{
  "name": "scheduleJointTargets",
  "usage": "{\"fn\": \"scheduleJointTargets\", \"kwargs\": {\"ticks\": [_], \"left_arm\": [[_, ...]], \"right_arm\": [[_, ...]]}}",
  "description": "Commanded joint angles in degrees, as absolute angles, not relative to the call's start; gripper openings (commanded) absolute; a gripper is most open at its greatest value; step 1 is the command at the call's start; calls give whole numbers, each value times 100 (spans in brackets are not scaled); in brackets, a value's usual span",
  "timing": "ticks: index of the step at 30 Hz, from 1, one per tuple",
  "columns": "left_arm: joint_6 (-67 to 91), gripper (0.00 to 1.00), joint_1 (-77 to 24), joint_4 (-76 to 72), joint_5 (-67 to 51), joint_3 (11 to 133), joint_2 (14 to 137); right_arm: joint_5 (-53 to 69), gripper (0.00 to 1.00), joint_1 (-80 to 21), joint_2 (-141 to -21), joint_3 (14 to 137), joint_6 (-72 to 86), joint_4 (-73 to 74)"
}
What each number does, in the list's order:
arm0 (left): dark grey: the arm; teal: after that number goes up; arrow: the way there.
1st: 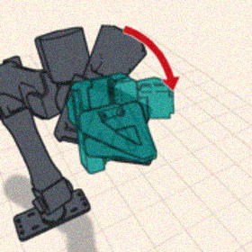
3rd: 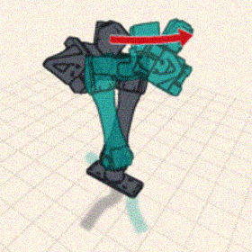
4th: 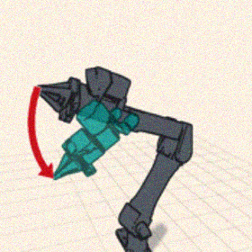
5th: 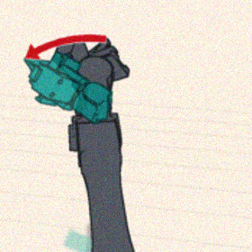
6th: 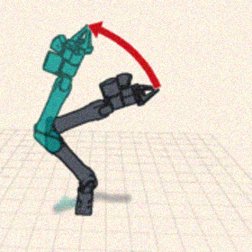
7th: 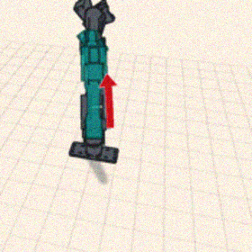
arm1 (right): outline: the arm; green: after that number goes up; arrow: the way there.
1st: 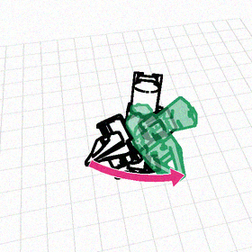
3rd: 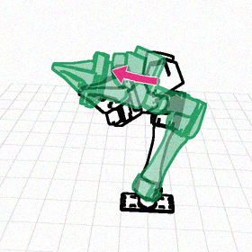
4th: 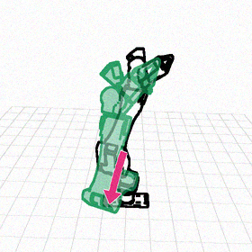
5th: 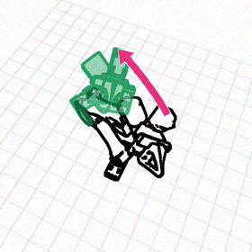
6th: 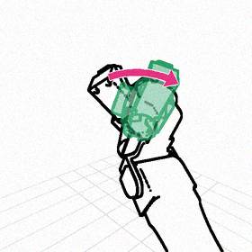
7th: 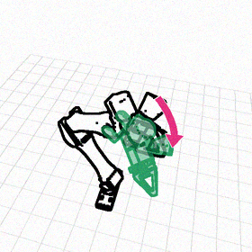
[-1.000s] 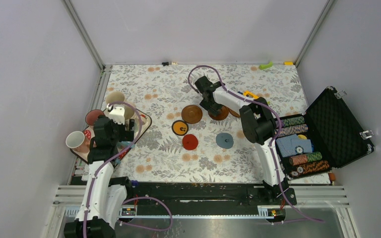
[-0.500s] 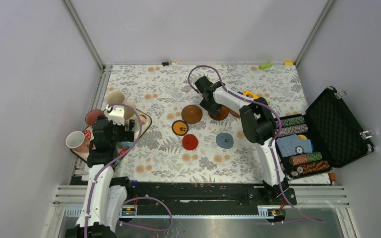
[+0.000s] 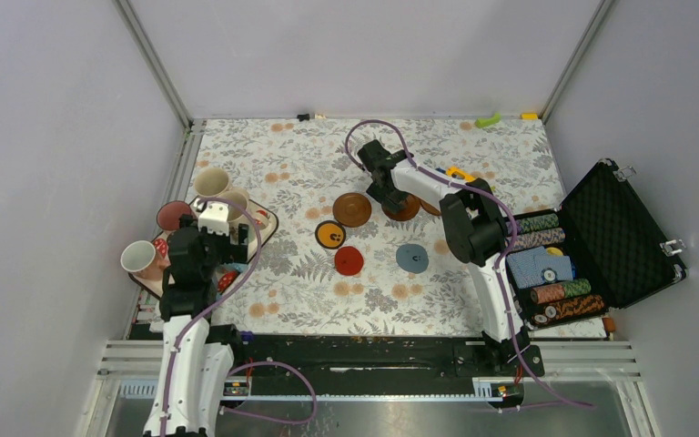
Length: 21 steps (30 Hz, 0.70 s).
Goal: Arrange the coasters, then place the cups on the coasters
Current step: Move the coaster to the center of the board.
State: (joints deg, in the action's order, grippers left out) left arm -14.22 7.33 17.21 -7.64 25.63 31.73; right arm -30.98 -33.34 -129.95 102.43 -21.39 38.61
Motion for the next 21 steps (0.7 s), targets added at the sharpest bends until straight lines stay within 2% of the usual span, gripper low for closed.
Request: {"fn": "scheduleJointTargets", "kwargs": {"ticks": [1, 21], "left_arm": [[-1503, 99, 762, 1563, -1025, 2495, 2981], [-1548, 99, 765, 1545, -1102, 2464, 3012]], "right_arm": [[-2732, 99, -3396, -13043, 10059, -2021, 4317], [-2722, 99, -3407, -13065, 10072, -2011, 4308]]}}
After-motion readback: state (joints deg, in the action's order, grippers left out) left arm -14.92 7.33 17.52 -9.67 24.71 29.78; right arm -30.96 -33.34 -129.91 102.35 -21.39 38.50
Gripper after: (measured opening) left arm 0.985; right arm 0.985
